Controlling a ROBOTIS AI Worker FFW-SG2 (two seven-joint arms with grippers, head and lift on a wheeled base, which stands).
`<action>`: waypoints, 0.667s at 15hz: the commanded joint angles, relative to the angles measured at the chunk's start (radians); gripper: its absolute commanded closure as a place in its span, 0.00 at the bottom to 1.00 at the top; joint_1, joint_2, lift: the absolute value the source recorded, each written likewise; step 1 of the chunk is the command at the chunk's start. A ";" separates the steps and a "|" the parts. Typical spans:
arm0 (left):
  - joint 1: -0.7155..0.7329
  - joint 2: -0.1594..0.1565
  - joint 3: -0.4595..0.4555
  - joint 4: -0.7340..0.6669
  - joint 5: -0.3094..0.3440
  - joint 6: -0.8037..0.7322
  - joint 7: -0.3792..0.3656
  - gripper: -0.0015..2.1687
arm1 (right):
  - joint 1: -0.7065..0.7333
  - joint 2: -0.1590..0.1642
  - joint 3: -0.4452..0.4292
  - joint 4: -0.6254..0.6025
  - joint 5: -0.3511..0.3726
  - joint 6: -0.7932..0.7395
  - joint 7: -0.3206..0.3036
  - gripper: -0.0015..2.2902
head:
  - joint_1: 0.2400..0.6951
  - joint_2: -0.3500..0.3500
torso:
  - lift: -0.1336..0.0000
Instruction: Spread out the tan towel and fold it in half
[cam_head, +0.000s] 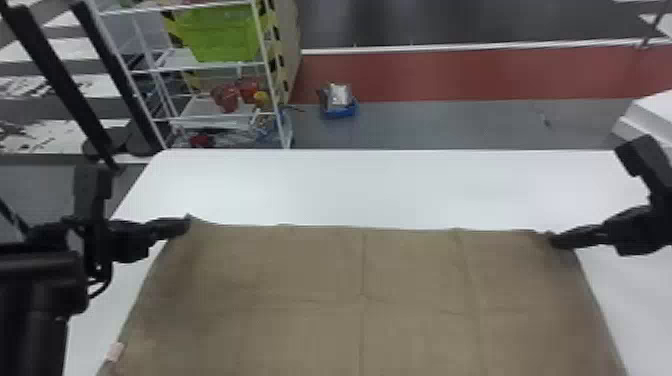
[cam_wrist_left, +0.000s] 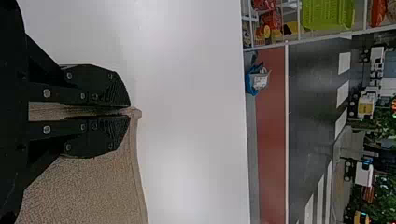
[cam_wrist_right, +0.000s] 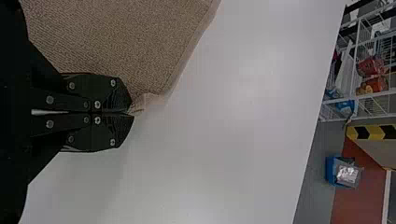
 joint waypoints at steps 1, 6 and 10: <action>0.005 -0.014 0.002 -0.025 0.001 0.001 0.010 0.64 | 0.011 -0.004 -0.020 -0.007 -0.014 -0.041 0.016 0.58 | 1.00 0.65 | 0.08; 0.012 -0.028 0.015 -0.054 0.036 0.004 0.015 0.64 | 0.026 -0.004 -0.087 -0.016 -0.040 -0.170 0.017 0.58 | 1.00 0.64 | 0.08; 0.010 -0.031 0.024 -0.066 0.078 -0.024 0.033 0.64 | 0.042 0.001 -0.151 -0.041 -0.070 -0.305 -0.022 0.58 | 1.00 0.62 | 0.08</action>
